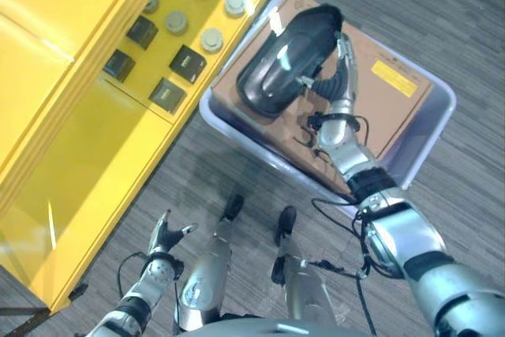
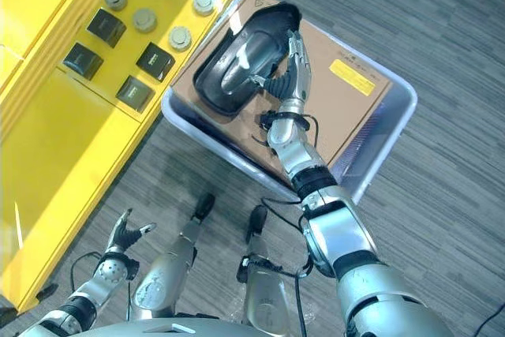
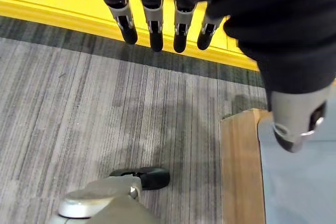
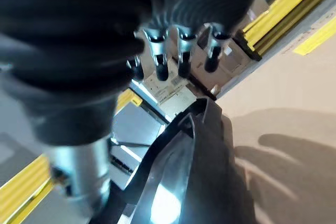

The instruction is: Move parts from the plastic box to the shelf.

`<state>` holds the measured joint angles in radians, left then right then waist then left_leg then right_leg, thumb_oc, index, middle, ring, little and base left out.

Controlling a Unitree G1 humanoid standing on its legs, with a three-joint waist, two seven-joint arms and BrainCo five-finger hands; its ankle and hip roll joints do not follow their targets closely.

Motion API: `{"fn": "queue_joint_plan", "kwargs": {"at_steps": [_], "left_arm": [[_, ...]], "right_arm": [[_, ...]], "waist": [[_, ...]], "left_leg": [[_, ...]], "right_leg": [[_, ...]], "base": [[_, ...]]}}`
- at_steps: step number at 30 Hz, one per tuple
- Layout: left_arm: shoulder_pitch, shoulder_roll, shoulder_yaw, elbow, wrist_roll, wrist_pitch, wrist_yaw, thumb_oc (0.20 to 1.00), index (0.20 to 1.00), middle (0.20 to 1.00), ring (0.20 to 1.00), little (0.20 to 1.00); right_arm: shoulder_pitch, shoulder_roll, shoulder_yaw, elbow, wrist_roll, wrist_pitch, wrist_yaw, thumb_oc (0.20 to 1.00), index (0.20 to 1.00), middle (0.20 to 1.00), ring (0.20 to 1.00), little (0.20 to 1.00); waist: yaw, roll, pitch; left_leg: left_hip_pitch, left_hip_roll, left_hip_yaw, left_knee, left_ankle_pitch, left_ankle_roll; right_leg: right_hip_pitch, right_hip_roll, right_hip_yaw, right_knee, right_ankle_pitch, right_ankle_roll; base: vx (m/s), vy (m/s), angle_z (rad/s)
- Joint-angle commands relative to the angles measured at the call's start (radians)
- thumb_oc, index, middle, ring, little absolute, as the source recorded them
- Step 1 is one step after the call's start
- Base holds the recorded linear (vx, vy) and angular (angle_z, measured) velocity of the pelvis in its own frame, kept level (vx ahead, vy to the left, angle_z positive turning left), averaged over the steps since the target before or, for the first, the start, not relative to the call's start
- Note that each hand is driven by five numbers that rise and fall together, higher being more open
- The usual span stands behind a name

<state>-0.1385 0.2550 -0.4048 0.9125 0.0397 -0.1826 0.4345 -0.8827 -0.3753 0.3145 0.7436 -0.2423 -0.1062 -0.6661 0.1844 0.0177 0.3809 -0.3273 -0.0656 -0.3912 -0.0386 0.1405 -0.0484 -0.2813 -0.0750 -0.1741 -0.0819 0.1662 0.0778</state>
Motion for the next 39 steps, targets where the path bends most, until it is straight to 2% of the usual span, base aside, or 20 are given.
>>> {"fn": "queue_joint_plan", "kwargs": {"at_steps": [1,8,18,19,27,28,29,31,33,36,37,39], "left_arm": [[-0.014,0.017,-0.006,0.013,-0.029,-0.026,0.029,1.0,1.0,1.0,1.0,1.0],[-0.021,0.009,-0.01,0.032,-0.045,-0.021,0.036,1.0,1.0,1.0,1.0,1.0],[-0.015,-0.007,0.032,0.076,-0.111,-0.008,0.066,1.0,1.0,1.0,1.0,1.0],[-0.013,-0.008,0.03,0.074,-0.111,-0.007,0.066,1.0,1.0,1.0,1.0,1.0],[0.006,-0.011,0.012,0.072,-0.107,-0.005,0.051,1.0,1.0,1.0,1.0,1.0],[0.015,-0.009,0.015,0.078,-0.102,-0.005,0.044,1.0,1.0,1.0,1.0,1.0],[0.015,-0.009,0.015,0.078,-0.102,-0.005,0.044,1.0,1.0,1.0,1.0,1.0],[0.024,-0.003,0.026,0.077,-0.105,-0.012,0.036,1.0,1.0,1.0,1.0,1.0],[0.026,-0.002,0.026,0.077,-0.106,-0.015,0.035,1.0,1.0,1.0,1.0,1.0],[0.048,0.017,0.048,0.073,-0.112,-0.025,0.013,1.0,1.0,1.0,1.0,1.0],[0.047,0.016,0.048,0.073,-0.112,-0.025,0.013,1.0,1.0,1.0,1.0,1.0],[0.055,0.028,0.071,0.063,-0.114,-0.029,0.005,1.0,1.0,1.0,1.0,1.0]], "right_arm": [[0.005,-0.026,0.04,0.035,0.005,-0.003,-0.048,1.0,1.0,1.0,1.0,1.0],[0.021,0.039,0.071,0.15,0.023,0.019,-0.031,1.0,1.0,1.0,1.0,1.0],[0.095,0.155,0.031,0.158,0.134,0.01,-0.052,1.0,1.0,1.0,1.0,1.0],[0.098,0.157,0.027,0.153,0.142,0.008,-0.051,0.2,0.2,0.2,0.2,0.2],[0.083,0.117,-0.019,0.148,0.199,-0.006,-0.073,0.2,0.2,0.2,0.2,0.2],[0.068,0.064,-0.017,0.162,0.181,0.003,-0.068,0.2,0.2,0.2,0.2,0.2],[0.068,0.063,-0.017,0.163,0.181,0.003,-0.068,0.2,0.2,0.2,0.2,0.2],[0.061,-0.001,-0.007,0.199,0.143,0.017,-0.055,0.2,0.2,0.2,0.2,0.2],[0.057,-0.014,-0.008,0.211,0.139,0.017,-0.054,0.2,0.2,0.2,0.2,0.2],[0.049,-0.135,0.044,0.309,0.063,0.037,0.004,0.2,0.2,0.2,0.2,0.2],[0.048,-0.135,0.044,0.31,0.063,0.036,0.005,0.2,0.2,0.2,0.2,0.2],[0.036,-0.196,0.112,0.343,-0.005,0.045,0.068,0.2,0.2,0.2,0.2,0.2]], "waist": [[-0.002,-0.021,-0.039],[-0.004,-0.032,-0.032],[-0.019,-0.042,-0.039],[-0.02,-0.042,-0.04],[-0.022,-0.033,-0.054],[-0.024,-0.031,-0.06],[-0.024,-0.03,-0.06],[-0.023,-0.03,-0.068],[-0.025,-0.029,-0.071],[-0.021,-0.034,-0.091],[-0.021,-0.034,-0.09],[-0.021,-0.045,-0.107]], "left_leg": [[-0.051,-0.014,0.05,-0.026,-0.003,0.003],[-0.056,-0.019,0.043,-0.019,-0.008,0.004],[-0.047,-0.013,0.046,-0.024,-0.012,0.006],[-0.046,-0.013,0.045,-0.024,-0.011,0.006],[-0.037,-0.013,0.048,-0.027,-0.012,0.006],[-0.032,-0.013,0.046,-0.027,-0.012,0.005],[-0.032,-0.013,0.046,-0.027,-0.012,0.005],[-0.031,-0.016,0.043,-0.027,-0.013,0.003],[-0.029,-0.016,0.042,-0.027,-0.013,0.003],[-0.017,-0.017,0.039,-0.024,-0.018,-0.001],[-0.016,-0.017,0.039,-0.025,-0.018,-0.001],[-0.001,-0.014,0.037,-0.025,-0.024,-0.004]], "right_leg": [[0.044,-0.078,0.05,-0.005,-0.068,0.088],[0.05,-0.082,0.037,-0.004,-0.067,0.091],[0.055,-0.085,0.033,-0.003,-0.071,0.089],[0.056,-0.086,0.031,-0.003,-0.072,0.089],[0.064,-0.09,0.024,-0.002,-0.078,0.089],[0.07,-0.091,0.024,-0.001,-0.083,0.088],[0.071,-0.091,0.023,-0.001,-0.083,0.088],[0.075,-0.092,0.02,-0.001,-0.086,0.088],[0.077,-0.093,0.018,-0.001,-0.086,0.088],[0.095,-0.095,0.01,0.001,-0.093,0.09],[0.095,-0.095,0.01,0.001,-0.093,0.09],[0.111,-0.093,0.006,0.0,-0.099,0.09]], "base": [[0.01,0.019,0.09],[0.0,0.015,0.05],[0.0,0.005,0.01],[0.0,0.0,0.0],[0.0,0.0,0.0],[0.0,0.0,0.0],[0.0,0.0,0.0],[0.0,0.0,0.0],[0.0,-0.016,0.05],[0.01,-0.021,0.07],[0.01,-0.021,0.09],[0.02,-0.031,0.04]]}}
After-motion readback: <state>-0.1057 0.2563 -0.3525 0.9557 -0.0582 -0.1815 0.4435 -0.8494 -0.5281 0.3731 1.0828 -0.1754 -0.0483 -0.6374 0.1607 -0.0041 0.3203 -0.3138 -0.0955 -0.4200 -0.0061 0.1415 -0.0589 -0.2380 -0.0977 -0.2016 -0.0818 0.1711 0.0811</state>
